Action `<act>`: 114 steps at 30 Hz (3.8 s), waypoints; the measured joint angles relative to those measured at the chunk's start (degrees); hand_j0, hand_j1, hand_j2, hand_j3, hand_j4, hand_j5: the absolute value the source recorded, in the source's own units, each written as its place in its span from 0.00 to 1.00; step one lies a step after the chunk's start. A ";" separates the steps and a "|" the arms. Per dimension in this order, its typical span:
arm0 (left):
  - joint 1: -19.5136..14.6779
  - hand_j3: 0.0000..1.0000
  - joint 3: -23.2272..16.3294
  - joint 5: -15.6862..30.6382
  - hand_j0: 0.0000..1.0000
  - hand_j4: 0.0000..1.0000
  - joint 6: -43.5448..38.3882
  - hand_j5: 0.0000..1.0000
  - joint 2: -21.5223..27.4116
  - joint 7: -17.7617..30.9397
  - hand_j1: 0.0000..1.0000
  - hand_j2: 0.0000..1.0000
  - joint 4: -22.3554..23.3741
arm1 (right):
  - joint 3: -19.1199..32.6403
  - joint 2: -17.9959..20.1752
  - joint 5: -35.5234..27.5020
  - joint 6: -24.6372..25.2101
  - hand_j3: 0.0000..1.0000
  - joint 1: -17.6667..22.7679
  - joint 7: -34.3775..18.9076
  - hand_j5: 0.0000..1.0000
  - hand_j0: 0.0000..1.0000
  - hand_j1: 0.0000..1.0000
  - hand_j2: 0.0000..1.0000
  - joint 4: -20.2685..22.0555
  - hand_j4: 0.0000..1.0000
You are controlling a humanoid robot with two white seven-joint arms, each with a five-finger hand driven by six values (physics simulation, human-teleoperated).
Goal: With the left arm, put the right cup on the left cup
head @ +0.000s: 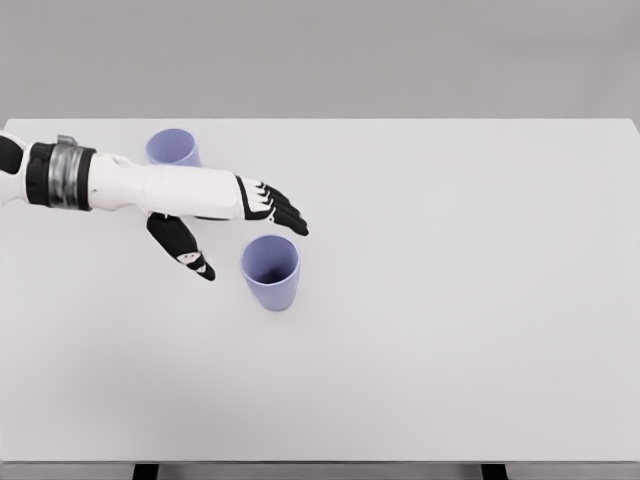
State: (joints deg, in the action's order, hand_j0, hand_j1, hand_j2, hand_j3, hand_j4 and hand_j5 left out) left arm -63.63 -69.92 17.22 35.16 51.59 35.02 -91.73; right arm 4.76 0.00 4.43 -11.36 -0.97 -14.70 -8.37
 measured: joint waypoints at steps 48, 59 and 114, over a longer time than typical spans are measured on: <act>6.68 1.00 4.65 -15.53 1.00 1.00 0.00 1.00 -9.81 0.00 1.00 1.00 14.75 | 0.07 0.00 -0.15 0.03 1.00 0.26 0.13 1.00 1.00 1.00 1.00 -0.50 1.00; 7.65 1.00 4.72 -16.36 1.00 1.00 -0.01 1.00 -12.72 0.00 1.00 1.00 16.34 | 0.07 0.00 -0.15 0.03 1.00 0.26 0.13 1.00 1.00 1.00 1.00 -0.50 1.00; 6.33 0.54 9.25 -4.02 0.54 0.54 -0.05 0.54 -2.84 0.02 0.54 0.54 16.44 | 0.07 0.00 -0.15 0.03 1.00 0.26 0.13 1.00 1.00 1.00 1.00 -0.50 1.00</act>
State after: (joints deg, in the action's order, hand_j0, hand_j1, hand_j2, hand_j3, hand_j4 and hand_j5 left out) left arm -57.30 -60.67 13.20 35.11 48.75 35.04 -75.29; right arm 4.82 0.00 4.28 -11.33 -0.70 -14.57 -8.87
